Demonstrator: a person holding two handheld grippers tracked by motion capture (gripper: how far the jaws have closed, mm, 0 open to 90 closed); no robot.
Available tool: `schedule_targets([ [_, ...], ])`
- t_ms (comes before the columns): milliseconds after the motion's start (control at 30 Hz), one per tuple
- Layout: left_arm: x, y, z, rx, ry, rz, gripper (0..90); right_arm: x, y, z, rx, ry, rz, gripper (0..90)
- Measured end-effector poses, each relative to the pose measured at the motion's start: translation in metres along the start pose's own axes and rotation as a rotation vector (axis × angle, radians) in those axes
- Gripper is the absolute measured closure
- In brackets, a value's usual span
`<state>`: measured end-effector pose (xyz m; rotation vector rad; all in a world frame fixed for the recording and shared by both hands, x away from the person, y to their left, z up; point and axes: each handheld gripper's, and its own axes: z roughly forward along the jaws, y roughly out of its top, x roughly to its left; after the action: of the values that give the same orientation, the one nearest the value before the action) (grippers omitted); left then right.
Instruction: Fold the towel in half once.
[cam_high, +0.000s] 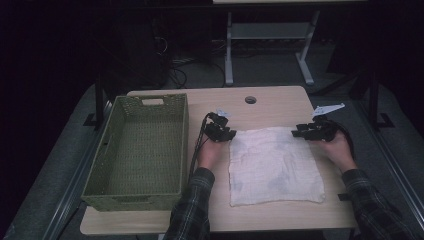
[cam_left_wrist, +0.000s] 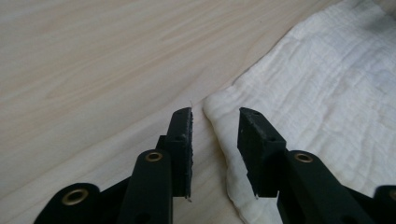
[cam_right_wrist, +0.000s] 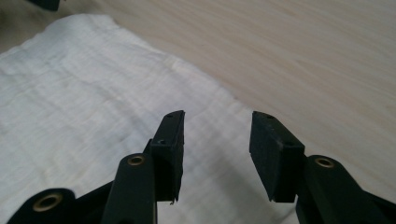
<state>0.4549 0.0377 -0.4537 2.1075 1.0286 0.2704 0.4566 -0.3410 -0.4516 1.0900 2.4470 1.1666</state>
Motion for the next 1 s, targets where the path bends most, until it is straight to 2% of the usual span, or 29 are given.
schedule_targets([
  [100, -0.001, 0.001, 0.005, 0.009, -0.01, 0.008, 67.0, -0.009, 0.004, 0.002, 0.005, -0.023, 0.026, 54.4],
  [200, -0.002, 0.002, 0.011, 0.036, -0.007, 0.023, 70.7, -0.017, 0.006, 0.002, 0.0, -0.04, 0.028, 54.5],
  [267, -0.003, 0.003, 0.013, 0.044, -0.02, 0.019, 80.1, -0.021, 0.007, 0.001, 0.005, -0.045, 0.052, 54.7],
  [333, -0.004, 0.004, 0.014, 0.053, -0.012, 0.031, 88.2, -0.024, 0.007, 0.0, -0.002, -0.052, 0.055, 55.0],
  [367, -0.005, 0.004, 0.014, 0.055, -0.014, 0.027, 88.8, -0.025, 0.007, 0.0, 0.0, -0.053, 0.065, 55.3],
  [467, -0.011, 0.007, 0.011, 0.051, -0.016, 0.049, 89.4, -0.028, 0.005, 0.0, 0.011, -0.059, 0.073, 55.6],
  [567, -0.023, 0.01, 0.009, 0.025, -0.031, 0.083, 89.5, -0.028, 0.004, 0.0, 0.011, -0.063, 0.081, 55.8],
  [633, -0.033, 0.01, 0.01, 0.024, -0.044, 0.11, 89.5, -0.029, 0.004, 0.0, 0.01, -0.067, 0.08, 55.8],
  [700, -0.043, 0.008, 0.014, 0.037, -0.061, 0.147, 89.4, -0.03, 0.003, 0.001, 0.015, -0.071, 0.083, 55.9],
  [800, -0.054, 0.005, 0.023, 0.069, -0.101, 0.179, 88.9, -0.032, 0.002, 0.001, 0.019, -0.077, 0.091, 56.3],
  [833, -0.056, 0.003, 0.025, 0.075, -0.117, 0.172, 87.5, -0.032, 0.001, 0.001, 0.021, -0.079, 0.094, 56.4],
  [900, -0.058, 0.002, 0.026, 0.058, -0.116, 0.175, 81.6, -0.033, 0.0, 0.001, 0.023, -0.081, 0.096, 56.3],
  [933, -0.056, 0.003, 0.024, 0.048, -0.114, 0.18, 79.6, -0.033, 0.0, 0.0, 0.027, -0.081, 0.105, 56.3],
  [1000, -0.052, 0.005, 0.017, 0.019, -0.113, 0.16, 78.4, -0.034, 0.0, 0.0, 0.024, -0.082, 0.101, 56.4],
])
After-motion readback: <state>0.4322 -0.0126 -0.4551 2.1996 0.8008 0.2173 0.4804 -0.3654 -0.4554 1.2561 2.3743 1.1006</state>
